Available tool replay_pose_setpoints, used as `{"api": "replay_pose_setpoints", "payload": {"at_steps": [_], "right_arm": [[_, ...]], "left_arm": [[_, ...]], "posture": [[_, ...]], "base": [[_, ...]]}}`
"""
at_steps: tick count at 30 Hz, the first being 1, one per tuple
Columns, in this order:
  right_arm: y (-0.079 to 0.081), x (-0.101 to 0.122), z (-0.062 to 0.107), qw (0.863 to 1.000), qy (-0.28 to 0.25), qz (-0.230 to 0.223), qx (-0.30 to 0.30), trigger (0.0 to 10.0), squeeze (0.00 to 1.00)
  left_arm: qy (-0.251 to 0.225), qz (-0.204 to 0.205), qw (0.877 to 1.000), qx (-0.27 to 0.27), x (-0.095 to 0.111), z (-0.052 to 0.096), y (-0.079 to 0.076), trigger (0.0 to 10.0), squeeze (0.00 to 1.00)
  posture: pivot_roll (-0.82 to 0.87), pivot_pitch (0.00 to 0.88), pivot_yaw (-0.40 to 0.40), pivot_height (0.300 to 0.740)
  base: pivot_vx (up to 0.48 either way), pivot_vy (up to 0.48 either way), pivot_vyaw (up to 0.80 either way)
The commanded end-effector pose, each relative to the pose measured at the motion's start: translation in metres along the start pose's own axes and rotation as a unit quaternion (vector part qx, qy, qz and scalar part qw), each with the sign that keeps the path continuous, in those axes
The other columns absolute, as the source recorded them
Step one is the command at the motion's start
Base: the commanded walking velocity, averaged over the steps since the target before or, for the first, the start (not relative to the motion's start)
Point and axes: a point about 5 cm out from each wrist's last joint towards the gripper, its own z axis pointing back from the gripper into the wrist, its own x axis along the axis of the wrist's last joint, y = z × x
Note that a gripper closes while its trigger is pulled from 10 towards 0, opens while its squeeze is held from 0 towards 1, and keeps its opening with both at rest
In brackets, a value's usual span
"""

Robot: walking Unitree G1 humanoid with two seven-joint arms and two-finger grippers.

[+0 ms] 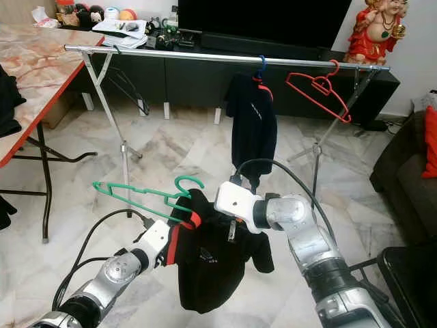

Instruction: Hang hanger

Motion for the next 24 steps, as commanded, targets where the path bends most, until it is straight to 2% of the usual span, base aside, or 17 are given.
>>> {"api": "replay_pose_setpoints", "payload": {"at_steps": [1, 5, 10, 15, 16, 17, 24], "right_arm": [[-0.006, 0.007, 0.003, 1.000, -0.010, 0.008, -0.012, 0.0, 0.00], [-0.007, 0.007, 0.002, 1.000, -0.012, 0.006, -0.014, 0.0, 0.00], [-0.008, 0.010, 0.001, 1.000, -0.017, 0.003, -0.017, 0.0, 0.00], [-0.008, 0.011, 0.000, 1.000, -0.019, 0.003, -0.020, 0.0, 0.00], [-0.008, 0.011, 0.000, 1.000, -0.019, 0.003, -0.020, 0.0, 0.00], [-0.008, 0.011, 0.000, 1.000, -0.019, 0.003, -0.019, 0.0, 0.00], [-0.007, 0.011, 0.000, 1.000, -0.019, 0.003, -0.019, 0.0, 0.00]], "left_arm": [[0.001, 0.029, 0.999, -0.032, -0.002, -0.001, -0.009, 10.0, 0.00], [0.001, 0.040, 0.997, -0.060, -0.002, -0.001, -0.015, 10.0, 0.00], [0.005, 0.043, 0.997, -0.064, -0.003, -0.001, -0.017, 10.0, 0.00], [0.017, 0.033, 0.999, -0.008, -0.006, 0.000, -0.006, 10.0, 0.00], [0.023, 0.032, 0.999, 0.006, -0.008, 0.001, -0.002, 3.0, 0.00], [0.026, 0.033, 0.999, 0.015, -0.009, 0.001, 0.000, 0.0, 0.00], [0.022, 0.034, 0.999, 0.021, -0.008, 0.002, 0.002, 0.0, 0.00]], "posture": [[0.00, 0.113, -0.140, 0.721], [0.01, 0.112, -0.140, 0.721], [0.01, 0.112, -0.140, 0.721], [0.01, 0.112, -0.139, 0.721], [0.01, 0.111, -0.138, 0.721], [0.01, 0.110, -0.138, 0.721], [0.01, 0.107, -0.136, 0.721]], "base": [[0.000, 0.000, 0.00], [0.000, 0.000, 0.00], [0.000, 0.000, 0.00], [0.000, 0.000, 0.00], [0.000, 0.000, 0.00], [0.000, 0.000, 0.00], [0.000, 0.000, 0.00]]}}
